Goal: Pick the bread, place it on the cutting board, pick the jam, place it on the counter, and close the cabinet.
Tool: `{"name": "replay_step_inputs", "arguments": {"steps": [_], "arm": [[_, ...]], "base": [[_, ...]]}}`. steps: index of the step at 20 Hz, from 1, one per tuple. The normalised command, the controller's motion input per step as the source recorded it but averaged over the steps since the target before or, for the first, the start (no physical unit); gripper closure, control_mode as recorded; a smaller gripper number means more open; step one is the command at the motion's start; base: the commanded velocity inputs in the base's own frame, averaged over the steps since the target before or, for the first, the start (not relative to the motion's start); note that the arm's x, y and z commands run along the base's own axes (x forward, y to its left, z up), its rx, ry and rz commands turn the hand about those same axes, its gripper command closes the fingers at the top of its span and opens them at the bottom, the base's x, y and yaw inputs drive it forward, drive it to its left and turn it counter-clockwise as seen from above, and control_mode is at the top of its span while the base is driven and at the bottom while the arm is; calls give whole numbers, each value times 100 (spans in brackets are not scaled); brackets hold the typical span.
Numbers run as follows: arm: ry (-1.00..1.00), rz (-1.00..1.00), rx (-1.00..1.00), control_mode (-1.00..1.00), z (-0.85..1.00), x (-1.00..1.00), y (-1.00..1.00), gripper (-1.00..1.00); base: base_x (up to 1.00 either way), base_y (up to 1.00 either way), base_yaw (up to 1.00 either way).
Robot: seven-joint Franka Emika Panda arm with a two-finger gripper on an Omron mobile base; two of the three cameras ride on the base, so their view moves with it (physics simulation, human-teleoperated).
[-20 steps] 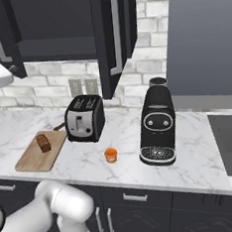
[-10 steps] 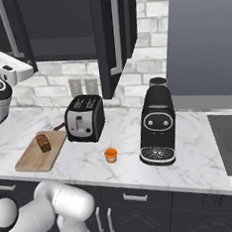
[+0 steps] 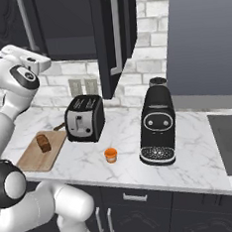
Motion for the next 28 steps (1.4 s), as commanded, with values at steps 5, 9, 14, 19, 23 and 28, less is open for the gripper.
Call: {"name": "replay_step_inputs", "arguments": {"steps": [5, 9, 14, 19, 23, 28], "arm": [[0, 4, 0, -100, -10, 66, 0, -100], [0, 1, 0, -100, -3, 41, 0, -100], [0, 0, 0, -100, 0, 29, 0, -100], [0, 2, 0, -100, 0, -11, -1, -100], [-2, 3, -1, -100, 0, -83, -19, -100], [-1, 5, 0, -100, 9, -100, -26, -100]], "base": [[0, 0, 0], [0, 0, 0], [0, 0, 0], [0, 0, 0], [0, 0, 0], [0, 0, 0]]}}
